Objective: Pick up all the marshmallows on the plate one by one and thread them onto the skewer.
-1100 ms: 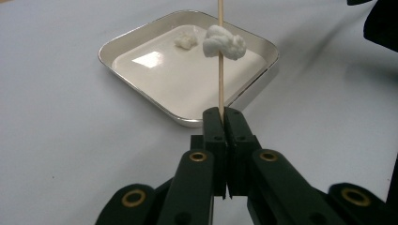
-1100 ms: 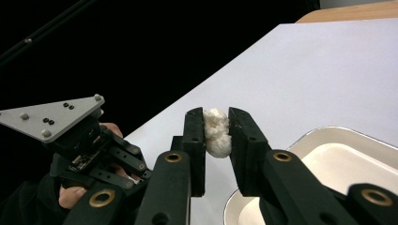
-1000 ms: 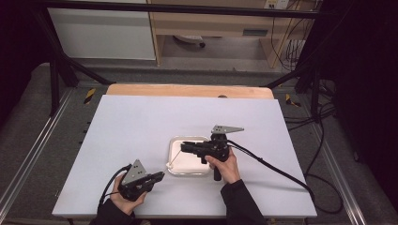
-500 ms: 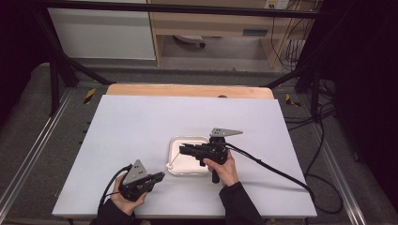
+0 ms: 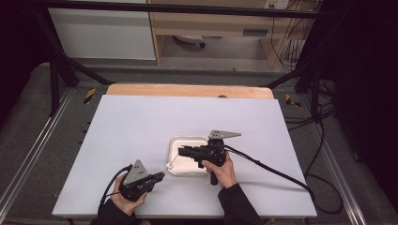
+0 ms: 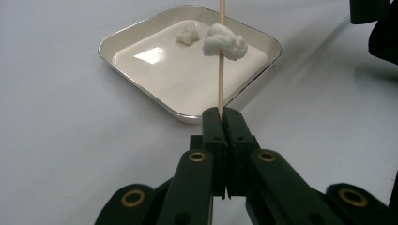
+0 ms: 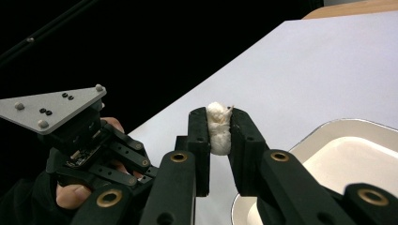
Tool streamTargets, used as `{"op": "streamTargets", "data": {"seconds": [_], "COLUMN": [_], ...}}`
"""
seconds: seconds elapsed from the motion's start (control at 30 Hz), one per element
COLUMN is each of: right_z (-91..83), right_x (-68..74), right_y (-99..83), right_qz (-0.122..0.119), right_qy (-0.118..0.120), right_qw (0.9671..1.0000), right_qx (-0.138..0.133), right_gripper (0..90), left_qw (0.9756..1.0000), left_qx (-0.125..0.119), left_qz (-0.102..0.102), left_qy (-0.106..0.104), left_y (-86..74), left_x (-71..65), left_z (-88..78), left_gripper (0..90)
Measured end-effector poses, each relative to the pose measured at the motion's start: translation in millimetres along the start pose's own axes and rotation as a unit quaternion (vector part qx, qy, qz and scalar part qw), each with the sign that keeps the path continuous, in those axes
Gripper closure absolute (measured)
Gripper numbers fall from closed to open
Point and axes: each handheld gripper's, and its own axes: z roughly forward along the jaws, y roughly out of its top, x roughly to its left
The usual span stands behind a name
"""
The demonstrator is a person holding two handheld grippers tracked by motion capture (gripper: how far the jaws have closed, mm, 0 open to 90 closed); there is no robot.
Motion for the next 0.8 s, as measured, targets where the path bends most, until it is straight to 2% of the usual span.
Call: {"op": "streamTargets", "data": {"seconds": [0.57, 0.63, 0.67, 0.73, 0.8], "right_z": [0.6, 1.2, 2.7, 6.3, 7.6], "right_x": [3.0, 3.2, 2.9, 2.5, 2.3], "right_y": [-4.4, -5.4, -6.9, -13.0, -15.3], "right_qz": [-0.005, -0.005, -0.001, 0.001, -0.004], "right_qy": [-0.003, -0.002, 0.004, 0.006, 0.003], "right_qw": [0.9999, 0.9999, 0.9997, 0.9995, 0.9994], "right_qx": [0.008, 0.014, 0.025, 0.032, 0.033], "right_gripper": [80.3, 80.2, 80.1, 79.9, 79.8], "left_qw": [1.0, 0.9999, 0.9999, 0.9999, 1.0], "left_qx": [0.002, -0.011, -0.013, -0.008, -0.002], "left_qz": [0.003, 0.001, 0.001, 0.01, 0.006], "left_qy": [0.001, -0.003, -0.005, 0.0, 0.001], "left_y": [1.0, 1.9, 4.2, 6.4, 5.0], "left_x": [-2.1, -2.0, -2.5, -5.2, -5.9], "left_z": [3.0, 2.5, 2.0, 4.6, 8.0], "left_gripper": [89.0, 89.0, 88.9, 88.9, 88.9]}}
